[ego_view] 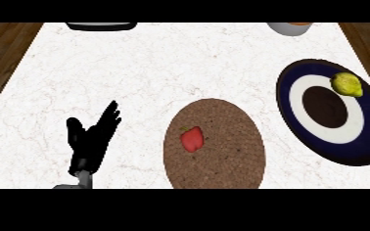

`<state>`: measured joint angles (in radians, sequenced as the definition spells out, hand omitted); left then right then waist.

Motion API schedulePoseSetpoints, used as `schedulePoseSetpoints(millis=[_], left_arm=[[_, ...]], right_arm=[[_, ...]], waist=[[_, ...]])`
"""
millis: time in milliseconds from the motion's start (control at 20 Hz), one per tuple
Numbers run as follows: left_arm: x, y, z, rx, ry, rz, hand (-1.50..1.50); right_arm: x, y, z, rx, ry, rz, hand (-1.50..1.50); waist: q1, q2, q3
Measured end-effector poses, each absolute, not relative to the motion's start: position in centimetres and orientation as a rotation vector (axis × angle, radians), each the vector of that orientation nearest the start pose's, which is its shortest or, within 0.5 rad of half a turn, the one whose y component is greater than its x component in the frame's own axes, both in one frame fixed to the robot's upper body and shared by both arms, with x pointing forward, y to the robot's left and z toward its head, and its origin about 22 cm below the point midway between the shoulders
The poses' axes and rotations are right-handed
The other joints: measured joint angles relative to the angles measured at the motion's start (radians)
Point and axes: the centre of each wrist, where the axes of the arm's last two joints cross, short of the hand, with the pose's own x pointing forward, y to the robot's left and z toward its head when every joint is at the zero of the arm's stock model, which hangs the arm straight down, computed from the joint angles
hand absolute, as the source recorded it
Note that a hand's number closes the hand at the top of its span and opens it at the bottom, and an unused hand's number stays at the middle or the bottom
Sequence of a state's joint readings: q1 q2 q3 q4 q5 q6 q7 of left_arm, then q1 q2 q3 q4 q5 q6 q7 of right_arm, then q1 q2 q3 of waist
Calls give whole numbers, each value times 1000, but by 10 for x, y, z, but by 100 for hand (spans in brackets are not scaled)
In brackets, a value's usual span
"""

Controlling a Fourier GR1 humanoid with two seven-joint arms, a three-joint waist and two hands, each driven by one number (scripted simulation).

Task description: Pick the pear from the placemat and place it in the plate

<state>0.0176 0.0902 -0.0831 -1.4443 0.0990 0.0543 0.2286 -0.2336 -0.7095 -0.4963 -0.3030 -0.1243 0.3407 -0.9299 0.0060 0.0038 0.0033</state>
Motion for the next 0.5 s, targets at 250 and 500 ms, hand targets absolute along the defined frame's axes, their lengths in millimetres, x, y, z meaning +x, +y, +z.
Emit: schedulePoseSetpoints(millis=[250, 500], left_arm=[[229, 239, -37, 0, -1186, -3, 0], [232, 240, -35, 0, -1186, -6, 0]], right_arm=[[138, -545, -53, -534, -1666, -96, -150], [118, -545, -61, -558, -1628, -70, -150]], waist=[[-3, -2, -1], [-4, -2, 0]])
